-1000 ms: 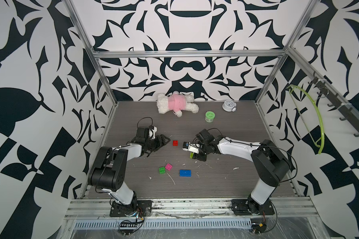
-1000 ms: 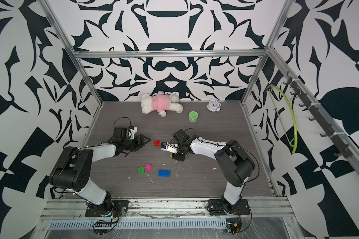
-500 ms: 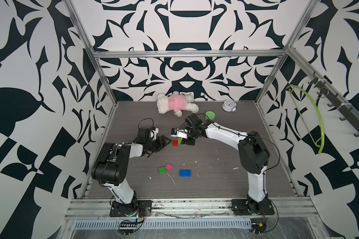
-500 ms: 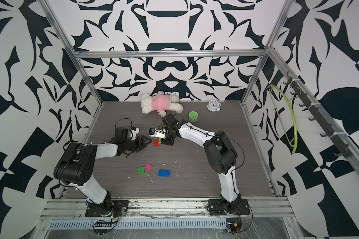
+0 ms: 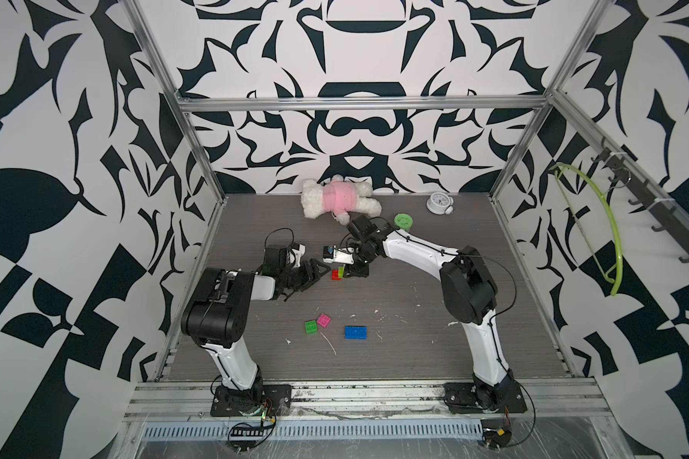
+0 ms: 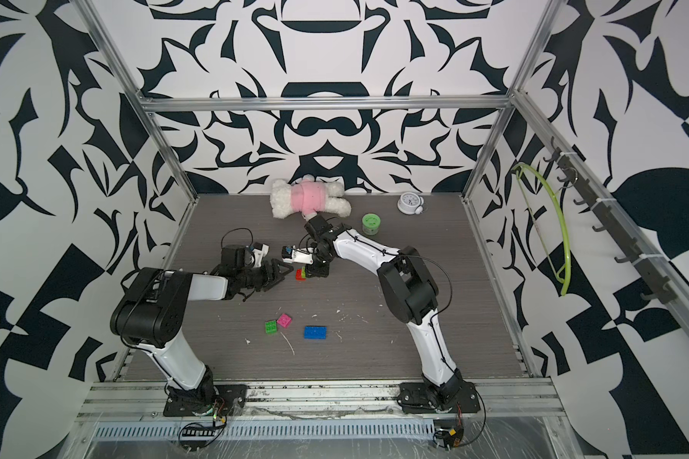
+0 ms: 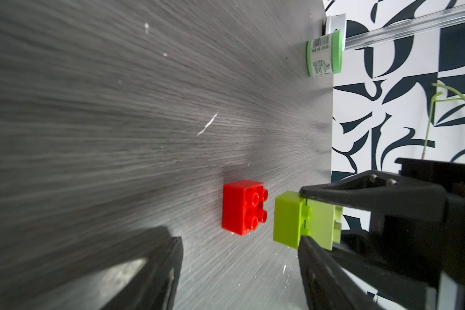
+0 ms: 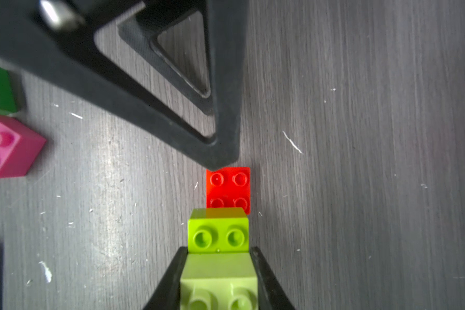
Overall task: Assemble the letter y with lego
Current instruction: Assemble the lego brick with the lego brick.
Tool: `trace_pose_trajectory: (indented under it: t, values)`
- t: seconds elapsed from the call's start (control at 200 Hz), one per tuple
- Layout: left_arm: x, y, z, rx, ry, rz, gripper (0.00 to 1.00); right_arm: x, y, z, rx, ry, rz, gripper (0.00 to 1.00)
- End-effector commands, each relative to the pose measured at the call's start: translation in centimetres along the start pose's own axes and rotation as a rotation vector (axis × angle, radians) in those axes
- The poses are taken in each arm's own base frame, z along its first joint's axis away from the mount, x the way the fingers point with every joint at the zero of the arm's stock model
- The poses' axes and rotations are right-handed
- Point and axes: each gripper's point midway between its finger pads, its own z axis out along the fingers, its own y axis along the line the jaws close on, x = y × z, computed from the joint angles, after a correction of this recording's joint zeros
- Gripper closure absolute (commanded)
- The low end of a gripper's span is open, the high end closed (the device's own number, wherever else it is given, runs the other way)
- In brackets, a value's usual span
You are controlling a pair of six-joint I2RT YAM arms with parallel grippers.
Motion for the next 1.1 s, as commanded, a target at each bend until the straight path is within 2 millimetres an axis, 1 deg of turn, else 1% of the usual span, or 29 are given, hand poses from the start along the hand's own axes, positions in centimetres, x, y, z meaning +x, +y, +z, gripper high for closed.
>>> trace_pose_trajectory:
  t: [0.0,0.215,0.635,0.865,0.965,1.095]
  values:
    - [1.0,1.4,0.4,-0.014,0.022,-0.031,0.27,-1.8,-0.4,-1.1,0.004,-0.037,-0.025,0.70]
    - [1.2,2.1,0.8,-0.020,0.032,-0.035,0.27,-2.2,-0.9,-0.8,0.000,-0.036,-0.038,0.70]
    - [1.7,2.8,1.8,0.014,0.053,-0.032,0.30,-1.8,-0.7,-0.4,-0.020,-0.016,-0.042,0.70]
    - [2.0,3.3,2.3,0.017,0.072,-0.039,0.32,-1.9,-0.9,-0.3,-0.018,-0.014,-0.049,0.70]
    - [2.4,3.6,2.6,0.014,0.086,-0.044,0.33,-2.1,-1.0,-0.2,-0.015,-0.015,-0.052,0.70]
    - [2.7,3.8,2.7,0.006,0.094,-0.048,0.33,-2.1,-0.8,0.1,-0.023,-0.009,-0.054,0.71]
